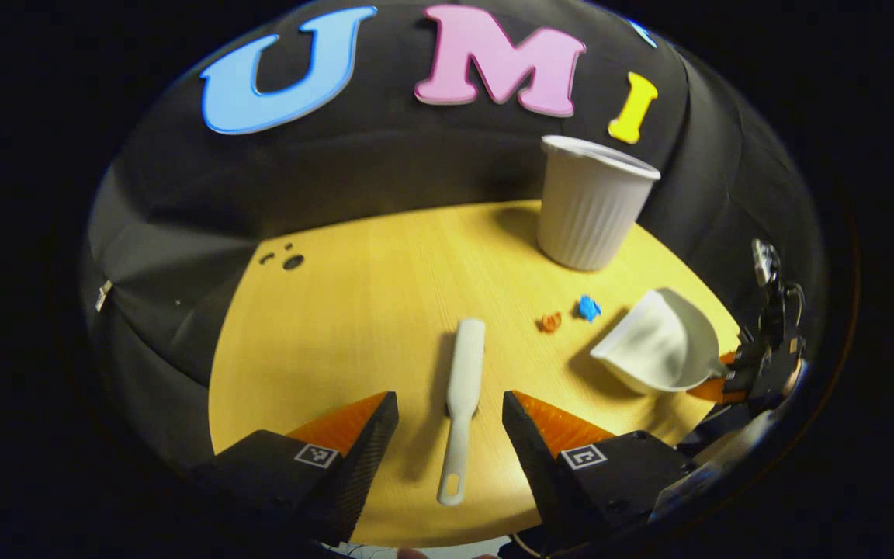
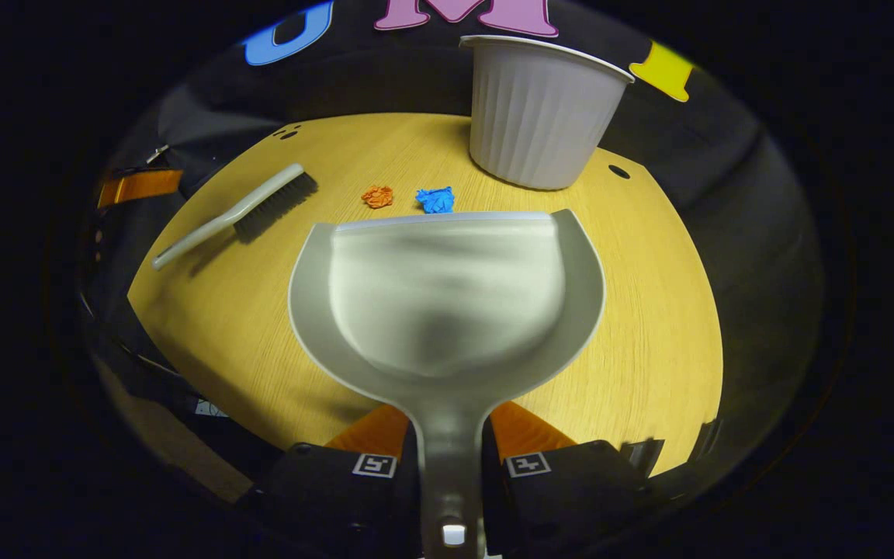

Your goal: Pick up the small broom and dustpan from the desktop, sweep the trash into the dustpan with the broom, and then empty the trash into the garbage bin.

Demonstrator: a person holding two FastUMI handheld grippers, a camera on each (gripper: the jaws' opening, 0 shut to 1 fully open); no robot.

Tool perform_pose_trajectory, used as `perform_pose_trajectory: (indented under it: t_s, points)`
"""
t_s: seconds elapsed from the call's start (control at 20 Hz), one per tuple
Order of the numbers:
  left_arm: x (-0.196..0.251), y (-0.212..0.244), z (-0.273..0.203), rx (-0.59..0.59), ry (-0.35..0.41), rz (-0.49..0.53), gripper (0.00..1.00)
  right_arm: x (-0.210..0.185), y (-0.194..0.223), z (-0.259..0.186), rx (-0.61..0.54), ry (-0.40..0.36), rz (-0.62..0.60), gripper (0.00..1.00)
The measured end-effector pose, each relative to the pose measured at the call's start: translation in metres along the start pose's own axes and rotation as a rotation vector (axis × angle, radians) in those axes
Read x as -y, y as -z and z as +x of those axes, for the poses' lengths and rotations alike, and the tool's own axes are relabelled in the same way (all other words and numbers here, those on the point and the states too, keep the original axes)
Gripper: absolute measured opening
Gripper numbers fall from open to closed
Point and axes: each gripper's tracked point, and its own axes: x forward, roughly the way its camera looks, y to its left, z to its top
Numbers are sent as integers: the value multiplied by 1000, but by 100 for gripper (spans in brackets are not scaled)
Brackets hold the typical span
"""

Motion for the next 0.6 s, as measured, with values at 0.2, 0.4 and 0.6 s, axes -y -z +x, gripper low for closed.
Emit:
perform_pose_trajectory:
  t_s: [0.2,0.4,0.6]
  points:
    - [8,23,37,-120,18,4,86,10,6,-15,-32,11,-1,36]
    - [9,45,76,-225,20,9,82,13,8,-19,-49,8,-6,32]
    - [12,54,102,-289,19,-18,75,13,10,-22,-59,-2,-17,36]
